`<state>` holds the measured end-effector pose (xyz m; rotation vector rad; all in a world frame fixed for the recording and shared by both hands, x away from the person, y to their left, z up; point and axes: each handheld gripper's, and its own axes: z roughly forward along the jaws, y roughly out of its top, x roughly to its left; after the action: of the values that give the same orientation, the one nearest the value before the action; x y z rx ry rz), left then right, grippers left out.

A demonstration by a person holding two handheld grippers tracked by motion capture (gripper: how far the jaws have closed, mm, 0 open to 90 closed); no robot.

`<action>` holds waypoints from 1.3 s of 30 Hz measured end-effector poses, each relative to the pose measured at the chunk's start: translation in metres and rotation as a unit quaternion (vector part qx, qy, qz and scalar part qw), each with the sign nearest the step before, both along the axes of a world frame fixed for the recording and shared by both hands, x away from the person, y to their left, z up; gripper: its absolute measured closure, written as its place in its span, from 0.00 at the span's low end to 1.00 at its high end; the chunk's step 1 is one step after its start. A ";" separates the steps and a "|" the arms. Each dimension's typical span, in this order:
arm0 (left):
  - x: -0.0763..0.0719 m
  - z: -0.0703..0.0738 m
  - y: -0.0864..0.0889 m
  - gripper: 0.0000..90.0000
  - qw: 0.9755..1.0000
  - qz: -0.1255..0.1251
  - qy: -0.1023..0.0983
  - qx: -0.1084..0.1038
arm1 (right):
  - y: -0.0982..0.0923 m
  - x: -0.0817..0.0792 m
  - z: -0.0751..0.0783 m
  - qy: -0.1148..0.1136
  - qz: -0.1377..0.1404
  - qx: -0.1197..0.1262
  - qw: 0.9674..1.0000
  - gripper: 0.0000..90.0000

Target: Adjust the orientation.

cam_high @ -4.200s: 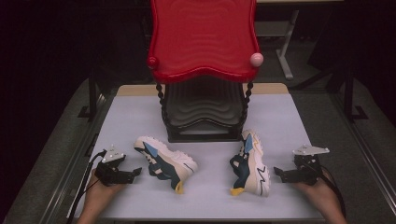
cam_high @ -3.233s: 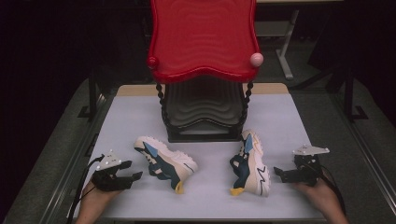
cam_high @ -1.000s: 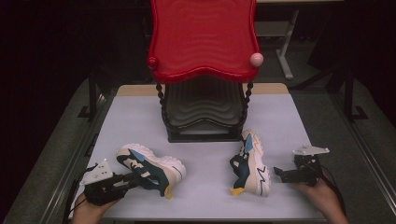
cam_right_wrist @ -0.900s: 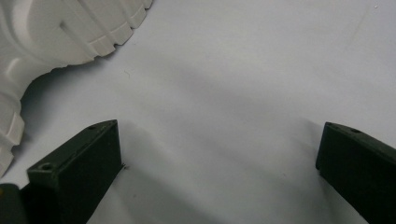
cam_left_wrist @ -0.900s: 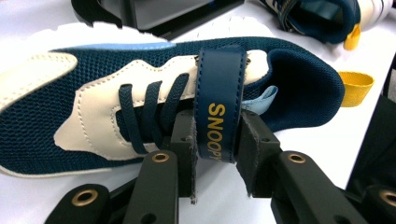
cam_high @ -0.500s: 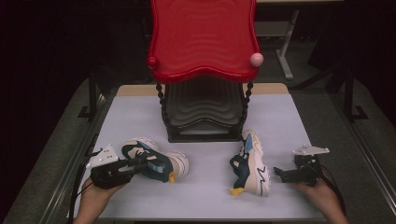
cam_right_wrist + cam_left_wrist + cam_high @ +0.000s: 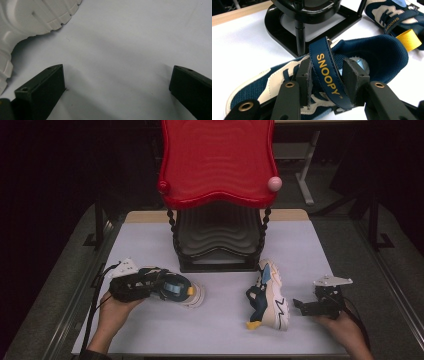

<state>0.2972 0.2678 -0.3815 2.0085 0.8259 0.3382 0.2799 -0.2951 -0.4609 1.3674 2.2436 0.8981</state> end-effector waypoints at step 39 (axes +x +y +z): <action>0.006 0.009 -0.097 0.72 0.994 -0.103 -0.042 0.015 | 0.000 0.000 0.000 0.000 0.000 0.000 1.000 0.00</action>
<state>0.3027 0.1706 -0.3727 2.0708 0.5591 0.3143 0.2798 -0.2952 -0.4609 1.3669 2.2434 0.8988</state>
